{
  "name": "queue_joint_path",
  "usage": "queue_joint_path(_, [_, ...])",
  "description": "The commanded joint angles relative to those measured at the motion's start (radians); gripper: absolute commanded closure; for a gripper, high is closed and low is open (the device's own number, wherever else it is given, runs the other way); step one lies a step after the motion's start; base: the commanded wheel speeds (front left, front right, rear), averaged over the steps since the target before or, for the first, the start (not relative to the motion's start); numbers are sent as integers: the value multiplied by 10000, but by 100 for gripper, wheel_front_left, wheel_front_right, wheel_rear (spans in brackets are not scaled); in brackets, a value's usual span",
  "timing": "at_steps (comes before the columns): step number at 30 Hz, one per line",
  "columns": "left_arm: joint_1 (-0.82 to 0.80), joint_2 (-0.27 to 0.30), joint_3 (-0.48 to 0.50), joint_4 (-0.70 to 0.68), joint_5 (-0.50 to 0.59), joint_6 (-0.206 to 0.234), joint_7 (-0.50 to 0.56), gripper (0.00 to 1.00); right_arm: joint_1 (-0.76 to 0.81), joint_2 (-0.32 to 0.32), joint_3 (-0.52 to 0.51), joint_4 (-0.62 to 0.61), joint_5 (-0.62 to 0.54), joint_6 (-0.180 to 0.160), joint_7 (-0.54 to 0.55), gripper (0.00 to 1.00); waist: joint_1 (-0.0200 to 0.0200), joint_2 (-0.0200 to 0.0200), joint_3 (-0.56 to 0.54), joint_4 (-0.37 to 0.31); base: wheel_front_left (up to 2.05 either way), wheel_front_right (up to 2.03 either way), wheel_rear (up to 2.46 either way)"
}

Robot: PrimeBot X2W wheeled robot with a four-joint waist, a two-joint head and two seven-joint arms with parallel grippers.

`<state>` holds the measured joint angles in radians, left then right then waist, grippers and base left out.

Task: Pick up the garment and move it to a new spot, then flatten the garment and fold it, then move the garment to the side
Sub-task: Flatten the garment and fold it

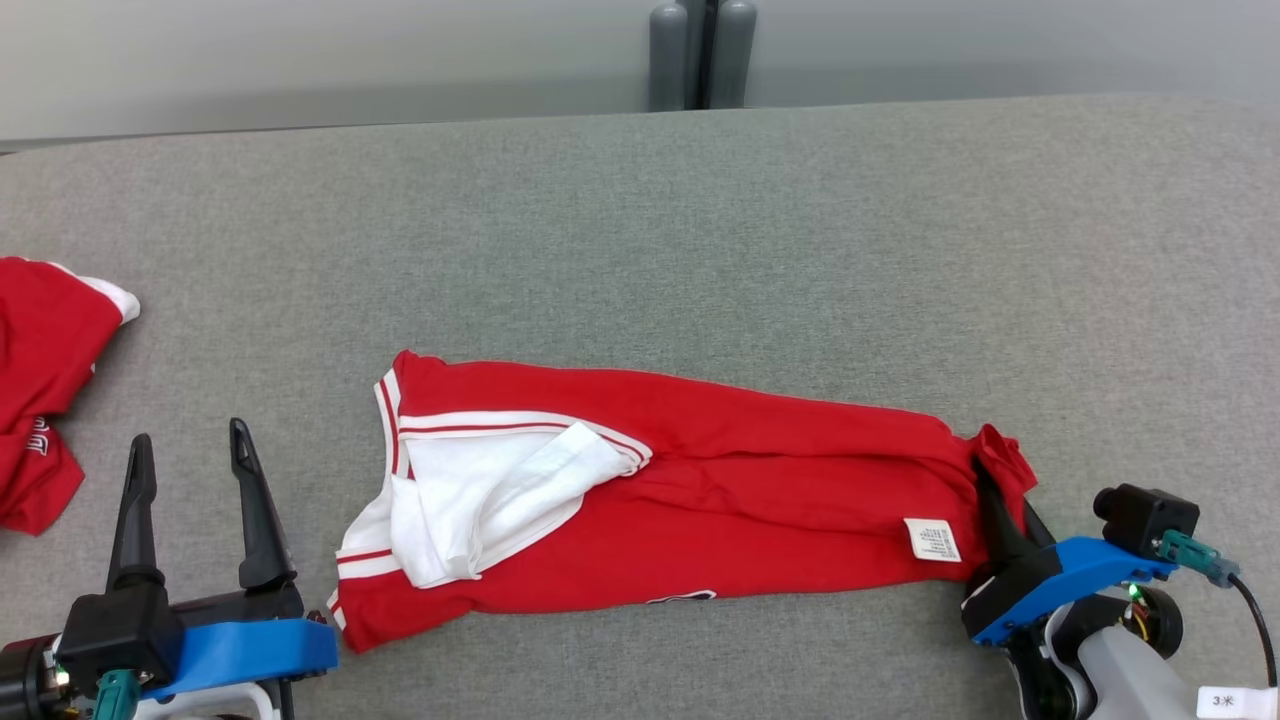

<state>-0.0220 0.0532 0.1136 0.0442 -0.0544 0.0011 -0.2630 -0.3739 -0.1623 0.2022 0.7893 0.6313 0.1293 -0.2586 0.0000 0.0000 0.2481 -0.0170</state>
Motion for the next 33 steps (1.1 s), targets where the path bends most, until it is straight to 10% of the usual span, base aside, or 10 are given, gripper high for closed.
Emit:
queue_joint_path(1, [58,-25,69,66,48,82,-24,0,320,56,147,9,200,21,28,100,0,0,-97,-110,0,0,0])
queue_joint_path(17, [397,-34,247,340,138,149,-24,0,-629,-2422,-1446,528,339,15,-12,100,0,0,-568,-505,0,0,0])
queue_joint_path(33, [431,-33,-29,380,-130,374,-24,0,-303,-296,690,-2770,897,16,678,100,0,0,-479,-526,0,0,0])
